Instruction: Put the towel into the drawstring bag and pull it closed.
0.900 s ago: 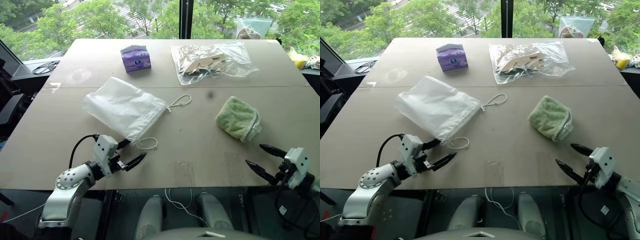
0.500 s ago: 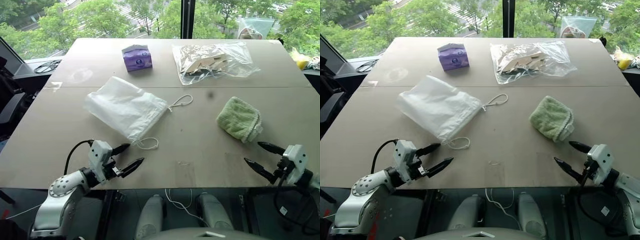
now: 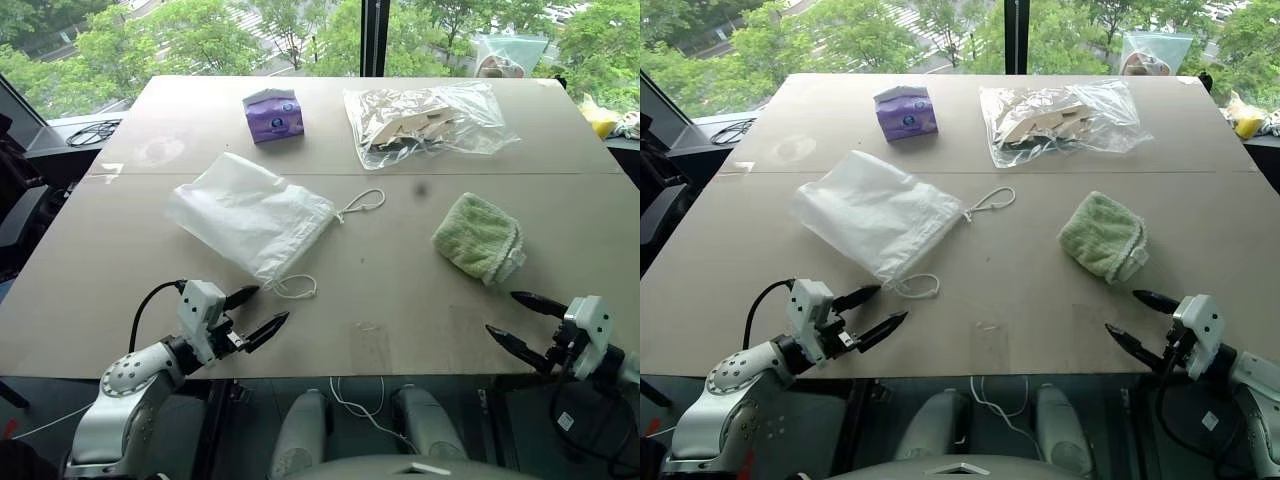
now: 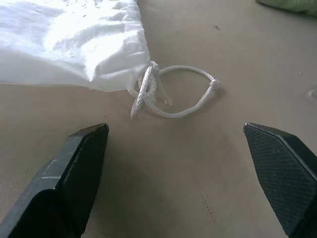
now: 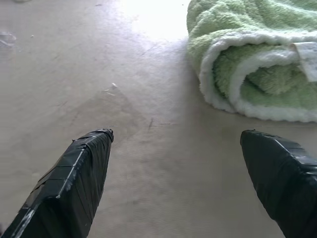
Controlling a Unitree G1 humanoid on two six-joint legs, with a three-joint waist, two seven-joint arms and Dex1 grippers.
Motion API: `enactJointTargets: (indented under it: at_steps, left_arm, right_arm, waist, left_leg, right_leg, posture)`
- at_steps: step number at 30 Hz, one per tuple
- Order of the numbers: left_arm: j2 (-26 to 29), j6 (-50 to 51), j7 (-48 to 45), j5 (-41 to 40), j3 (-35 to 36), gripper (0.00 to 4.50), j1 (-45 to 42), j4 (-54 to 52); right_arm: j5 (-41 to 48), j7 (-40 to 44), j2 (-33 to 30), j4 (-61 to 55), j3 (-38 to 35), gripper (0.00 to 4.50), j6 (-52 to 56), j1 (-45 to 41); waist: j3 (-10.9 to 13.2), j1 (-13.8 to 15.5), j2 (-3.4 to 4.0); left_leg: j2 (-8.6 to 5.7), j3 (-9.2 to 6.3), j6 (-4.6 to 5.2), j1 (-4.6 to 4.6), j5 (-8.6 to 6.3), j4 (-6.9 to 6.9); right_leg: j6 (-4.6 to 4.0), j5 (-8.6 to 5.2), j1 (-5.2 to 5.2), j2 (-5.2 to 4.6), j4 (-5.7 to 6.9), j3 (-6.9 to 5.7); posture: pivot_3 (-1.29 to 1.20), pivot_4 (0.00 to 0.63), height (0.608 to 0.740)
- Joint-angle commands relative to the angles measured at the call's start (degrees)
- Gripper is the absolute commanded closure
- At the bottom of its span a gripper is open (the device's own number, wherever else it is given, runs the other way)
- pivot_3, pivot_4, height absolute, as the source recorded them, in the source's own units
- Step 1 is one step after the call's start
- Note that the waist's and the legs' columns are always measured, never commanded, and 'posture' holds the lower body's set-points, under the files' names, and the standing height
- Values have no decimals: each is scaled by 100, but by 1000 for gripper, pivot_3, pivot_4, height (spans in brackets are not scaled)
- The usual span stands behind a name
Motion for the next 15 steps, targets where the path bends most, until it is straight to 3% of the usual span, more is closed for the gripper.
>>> enactJointTargets:
  at_steps: [1, 6, 9, 12, 15]
  left_arm:
    - [0, 445, 209, -440, 9, 0, -441, -710]
    - [-298, 919, 706, -775, -102, 0, -1370, -910]
    - [-564, 876, 1162, -269, -518, 0, -1789, -891]
    - [-849, 1055, 1468, -200, -860, 0, -1892, -1096]
    - [-767, 1144, 1373, -314, -883, 0, -1639, -1424]
  right_arm:
    - [765, -28, -161, -1044, -29, 87, 732, -113]
    - [1079, -271, -283, -1739, 59, 87, 1332, -441]
    - [1182, -480, -267, -1867, -6, 87, 1508, -743]
    - [1229, -559, -294, -1987, -34, 87, 1634, -839]
    - [1238, -634, -297, -2086, -71, 87, 1702, -849]
  waist:
    - [0, 6, -4]
    - [0, 14, -6]
    - [2, 12, -10]
    - [1, 20, -14]
    - [2, 4, -15]
  left_leg:
    - [1, -2, 0, -1, 0, 2]
    - [-4, -4, 0, 0, 0, 12]
    - [-10, -6, 1, -3, 1, 11]
    - [-17, -14, 1, -8, 1, 9]
    - [-17, -20, 1, -14, 0, 5]
  right_leg:
    - [0, 0, 1, 2, 0, -1]
    - [1, 0, 8, 6, 0, -3]
    - [2, 1, 9, 8, 0, -4]
    - [3, 2, 10, 8, -1, -5]
    - [2, 2, 9, 11, -1, -6]
  posture:
    - [0, 150, 740]
    - [0, 150, 740]
    - [0, 150, 740]
    - [0, 150, 740]
    - [0, 150, 740]
